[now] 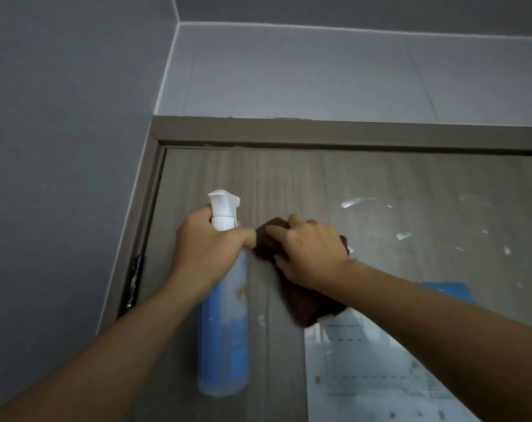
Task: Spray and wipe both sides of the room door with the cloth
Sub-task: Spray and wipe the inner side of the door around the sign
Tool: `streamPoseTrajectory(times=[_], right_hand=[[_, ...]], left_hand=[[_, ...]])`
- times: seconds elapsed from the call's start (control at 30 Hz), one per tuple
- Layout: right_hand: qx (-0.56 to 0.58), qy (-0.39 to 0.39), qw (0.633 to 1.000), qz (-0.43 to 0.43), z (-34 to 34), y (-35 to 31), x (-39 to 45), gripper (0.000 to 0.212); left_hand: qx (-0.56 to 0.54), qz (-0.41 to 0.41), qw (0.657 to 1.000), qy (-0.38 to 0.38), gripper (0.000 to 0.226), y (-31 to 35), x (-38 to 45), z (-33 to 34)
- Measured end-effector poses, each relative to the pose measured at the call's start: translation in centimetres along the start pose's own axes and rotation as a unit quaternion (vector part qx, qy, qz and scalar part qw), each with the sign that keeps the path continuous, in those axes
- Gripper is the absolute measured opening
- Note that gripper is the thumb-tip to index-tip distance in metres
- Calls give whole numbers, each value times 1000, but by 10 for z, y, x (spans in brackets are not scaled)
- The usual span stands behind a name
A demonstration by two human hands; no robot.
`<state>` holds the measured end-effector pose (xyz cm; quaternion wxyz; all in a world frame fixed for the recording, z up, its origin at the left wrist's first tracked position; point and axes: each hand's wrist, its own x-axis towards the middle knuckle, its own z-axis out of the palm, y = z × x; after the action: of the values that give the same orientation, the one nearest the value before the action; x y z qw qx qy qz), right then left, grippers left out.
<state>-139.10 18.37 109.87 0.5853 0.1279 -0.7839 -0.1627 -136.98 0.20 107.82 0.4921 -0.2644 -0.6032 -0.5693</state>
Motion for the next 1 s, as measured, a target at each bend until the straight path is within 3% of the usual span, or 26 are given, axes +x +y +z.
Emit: streamPoseTrajectory(times=[0.07, 0.2, 0.27, 0.33, 0.43, 0.53, 0.67, 0.8, 1.0], right_hand=[[-4, 15, 998, 57, -9, 11, 2, 41], [3, -6, 1000, -4, -15, 13, -22, 44], [32, 14, 999, 14, -19, 24, -42, 47], [59, 43, 995, 63, -24, 44, -61, 52], [58, 76, 987, 131, -29, 79, -87, 53], [58, 82, 975, 199, -30, 113, -105, 53], [69, 86, 968, 224, -27, 144, -119, 56], [71, 71, 970, 221, -24, 156, -122, 57], [58, 92, 971, 214, -23, 171, -125, 55]], left_hand=[[0, -6, 1000, -1, 35, 7, -2, 11], [-11, 7, 1000, 18, 37, 17, -1, 30], [-21, 8, 999, 25, 36, 20, 3, 37], [-35, 3, 999, -3, 35, 22, 4, 46], [-51, -5, 995, -88, 51, 26, -2, 67], [-54, 9, 991, -125, 60, 26, -10, 95], [-69, 11, 989, -134, 53, 24, -20, 128], [-77, 9, 991, -107, 29, 27, -30, 151], [-112, 9, 990, -86, 21, 29, -33, 164]])
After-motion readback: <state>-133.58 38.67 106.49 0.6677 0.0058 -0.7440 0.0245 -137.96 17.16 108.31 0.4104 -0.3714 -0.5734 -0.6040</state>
